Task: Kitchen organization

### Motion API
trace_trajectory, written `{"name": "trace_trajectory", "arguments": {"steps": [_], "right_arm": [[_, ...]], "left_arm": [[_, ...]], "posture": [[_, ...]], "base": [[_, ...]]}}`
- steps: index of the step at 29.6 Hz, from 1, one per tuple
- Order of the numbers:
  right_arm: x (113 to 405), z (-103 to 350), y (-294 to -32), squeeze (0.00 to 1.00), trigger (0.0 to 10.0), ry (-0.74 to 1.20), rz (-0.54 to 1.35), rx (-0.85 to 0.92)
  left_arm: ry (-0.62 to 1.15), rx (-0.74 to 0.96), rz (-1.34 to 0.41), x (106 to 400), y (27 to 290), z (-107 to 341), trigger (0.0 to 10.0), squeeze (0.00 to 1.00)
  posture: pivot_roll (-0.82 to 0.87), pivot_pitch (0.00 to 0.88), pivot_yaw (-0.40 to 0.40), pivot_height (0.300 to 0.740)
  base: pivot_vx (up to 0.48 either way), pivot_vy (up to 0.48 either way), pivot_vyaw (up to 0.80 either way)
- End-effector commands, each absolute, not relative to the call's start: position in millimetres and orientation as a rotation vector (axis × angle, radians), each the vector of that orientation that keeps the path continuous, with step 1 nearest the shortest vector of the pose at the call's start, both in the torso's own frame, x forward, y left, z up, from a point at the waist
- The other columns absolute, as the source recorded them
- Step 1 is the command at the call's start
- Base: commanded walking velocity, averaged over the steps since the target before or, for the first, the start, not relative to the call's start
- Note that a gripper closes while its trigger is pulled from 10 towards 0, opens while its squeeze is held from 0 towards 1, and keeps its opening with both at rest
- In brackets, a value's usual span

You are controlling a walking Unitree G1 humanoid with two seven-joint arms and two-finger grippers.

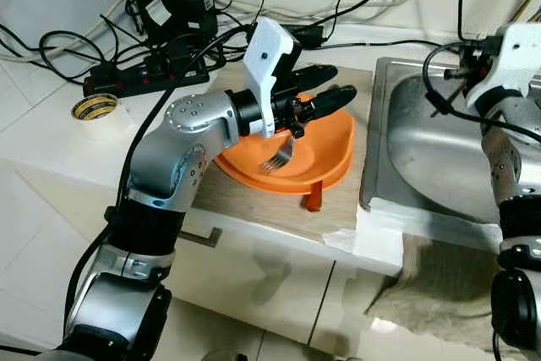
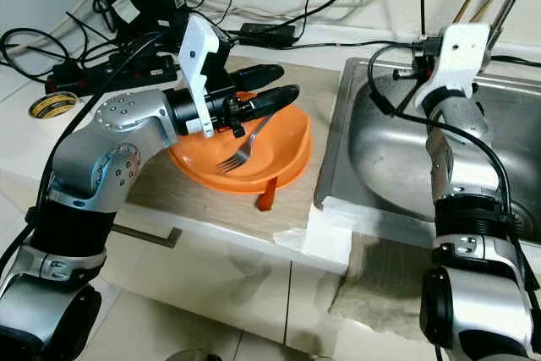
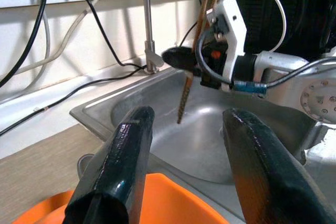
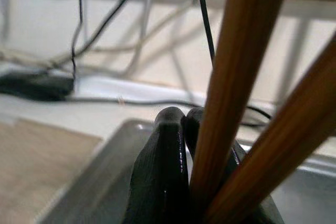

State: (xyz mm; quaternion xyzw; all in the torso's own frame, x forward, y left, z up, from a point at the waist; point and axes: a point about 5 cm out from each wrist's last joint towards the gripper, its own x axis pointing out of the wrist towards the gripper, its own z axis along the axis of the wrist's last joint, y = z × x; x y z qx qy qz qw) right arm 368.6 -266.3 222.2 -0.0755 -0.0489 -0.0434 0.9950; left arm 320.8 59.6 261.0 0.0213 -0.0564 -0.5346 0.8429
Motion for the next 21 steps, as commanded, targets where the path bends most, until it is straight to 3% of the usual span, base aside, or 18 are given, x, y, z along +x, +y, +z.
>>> {"name": "trace_trajectory", "arguments": {"steps": [1, 11, 21], "right_arm": [[368, 215, -271, 0.0, 10.0, -0.059, -0.096, -0.19], [359, 187, -293, 0.0, 10.0, 0.079, -0.161, -0.332], [354, 165, -296, 0.0, 10.0, 0.233, -0.105, -0.567]], "left_arm": [[-0.103, 0.052, -1.11, 323, 64, 259, 10.0, 0.13], [-0.102, 0.064, -1.109, 325, 66, 260, 10.0, 0.13], [-0.1, 0.073, -1.112, 325, 67, 260, 10.0, 0.13]], "posture": [[-0.04, 0.0, 0.08, 0.74], [-0.04, 0.0, 0.085, 0.74], [-0.04, 0.0, 0.089, 0.74]], "base": [[0.0, 0.0, 0.0], [0.0, 0.0, 0.0], [0.0, 0.0, 0.0]]}}
